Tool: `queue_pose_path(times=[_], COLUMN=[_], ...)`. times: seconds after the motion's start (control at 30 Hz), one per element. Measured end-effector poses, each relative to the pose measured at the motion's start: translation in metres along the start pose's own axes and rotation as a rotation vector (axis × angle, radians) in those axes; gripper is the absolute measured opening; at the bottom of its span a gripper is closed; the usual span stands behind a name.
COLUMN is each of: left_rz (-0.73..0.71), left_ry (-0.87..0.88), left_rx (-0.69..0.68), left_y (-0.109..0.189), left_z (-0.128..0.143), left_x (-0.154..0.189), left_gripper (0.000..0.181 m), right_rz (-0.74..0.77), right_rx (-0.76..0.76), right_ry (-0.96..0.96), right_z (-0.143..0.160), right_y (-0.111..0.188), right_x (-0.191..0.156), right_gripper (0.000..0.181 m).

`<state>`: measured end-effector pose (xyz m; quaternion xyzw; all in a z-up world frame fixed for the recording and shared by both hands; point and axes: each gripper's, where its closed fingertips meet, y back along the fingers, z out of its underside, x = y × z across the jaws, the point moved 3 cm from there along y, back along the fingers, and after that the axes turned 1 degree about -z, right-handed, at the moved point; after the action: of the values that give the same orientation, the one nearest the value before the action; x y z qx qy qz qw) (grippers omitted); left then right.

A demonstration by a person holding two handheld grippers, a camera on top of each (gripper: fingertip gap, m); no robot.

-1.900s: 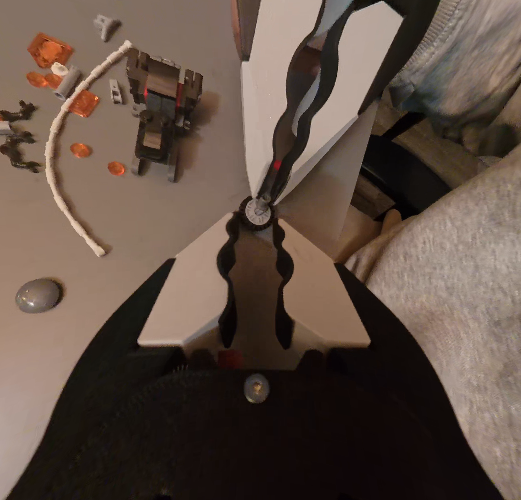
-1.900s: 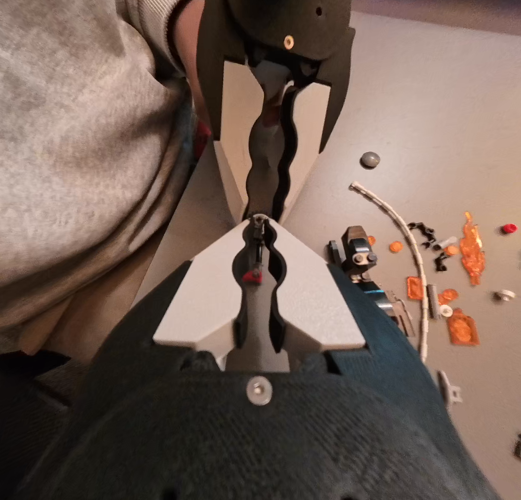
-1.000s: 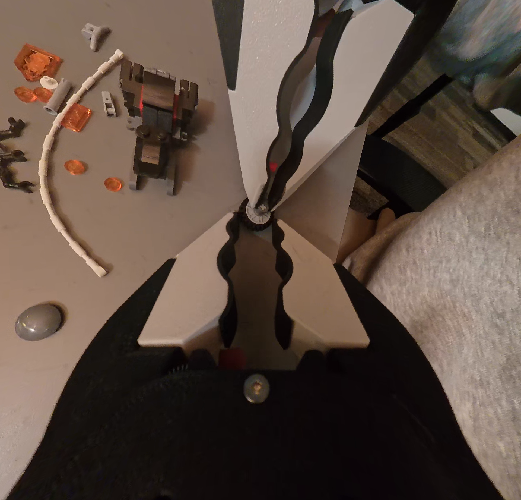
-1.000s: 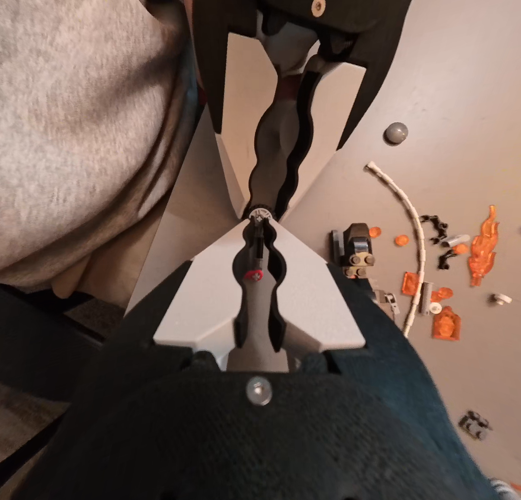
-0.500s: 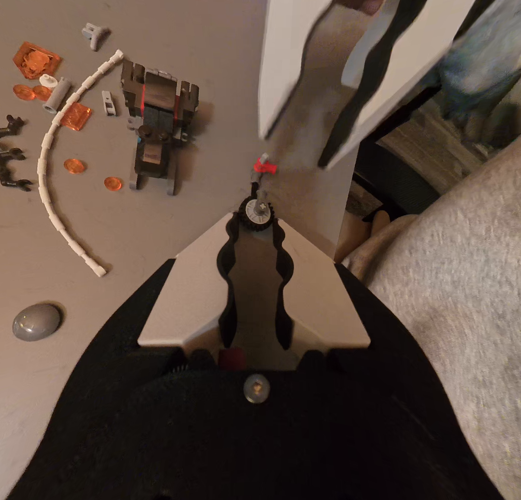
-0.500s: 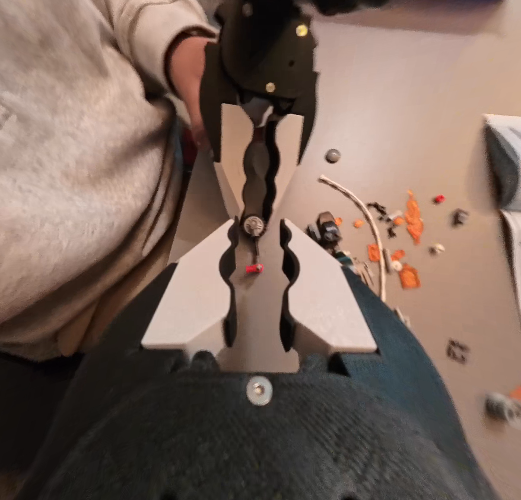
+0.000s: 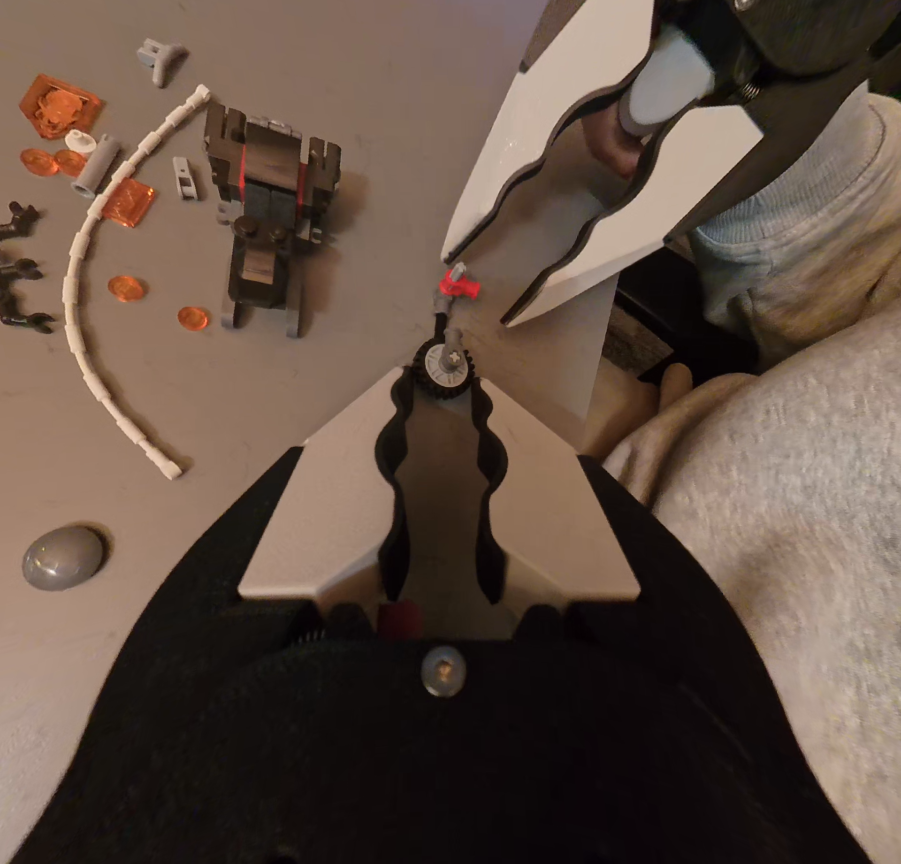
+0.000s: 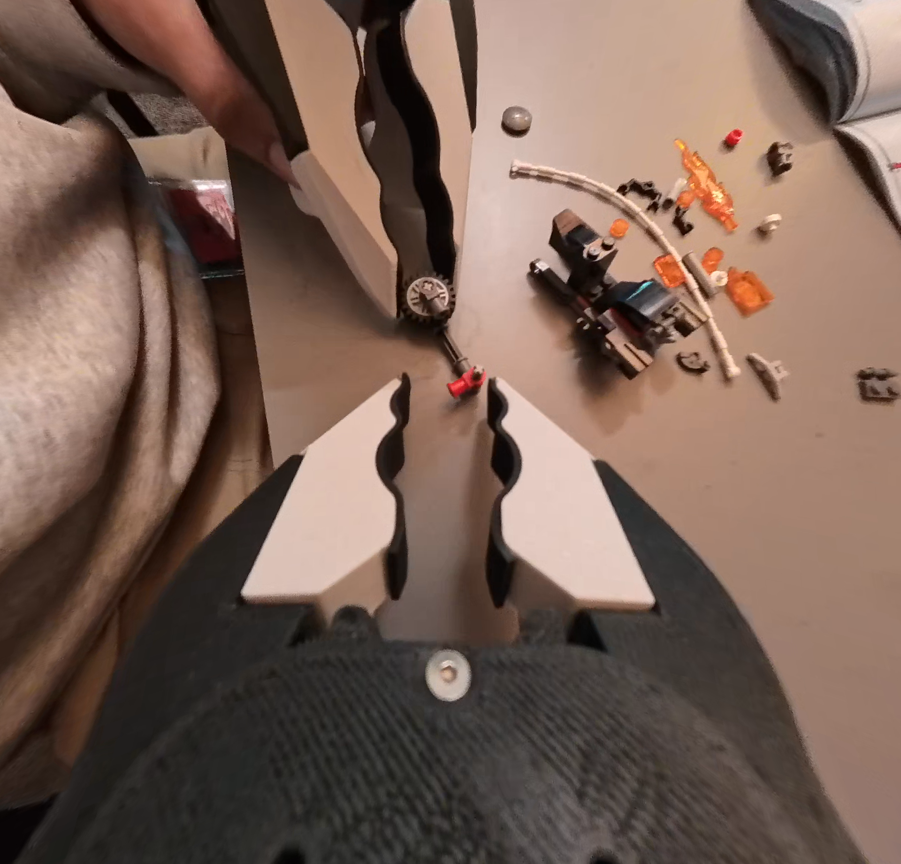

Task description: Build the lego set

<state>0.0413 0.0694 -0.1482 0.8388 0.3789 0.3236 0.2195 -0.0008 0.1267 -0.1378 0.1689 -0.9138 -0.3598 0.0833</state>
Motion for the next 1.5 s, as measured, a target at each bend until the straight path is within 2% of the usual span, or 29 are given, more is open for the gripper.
queue_pose_path(times=[0.23,0.63,1.5], left_rz=[-0.008,0.002,0.019], left_ry=[-0.005,-0.02,-0.019], left_rx=[-0.001,-0.009,0.019], left_y=[0.0,-0.001,0.001], left_z=[0.0,0.001,-0.002], left_x=[0.0,0.002,0.004], left_gripper=[0.022,0.022,0.029], right_rz=[-0.055,0.036,-0.013], right_rx=[0.0,0.013,0.123], right_ry=[-0.017,-0.017,-0.092], right_z=[0.007,0.006,0.005], right_y=[-0.001,-0.007,0.003], right_x=[-0.011,0.003,0.008], right_gripper=[0.022,0.018,0.026])
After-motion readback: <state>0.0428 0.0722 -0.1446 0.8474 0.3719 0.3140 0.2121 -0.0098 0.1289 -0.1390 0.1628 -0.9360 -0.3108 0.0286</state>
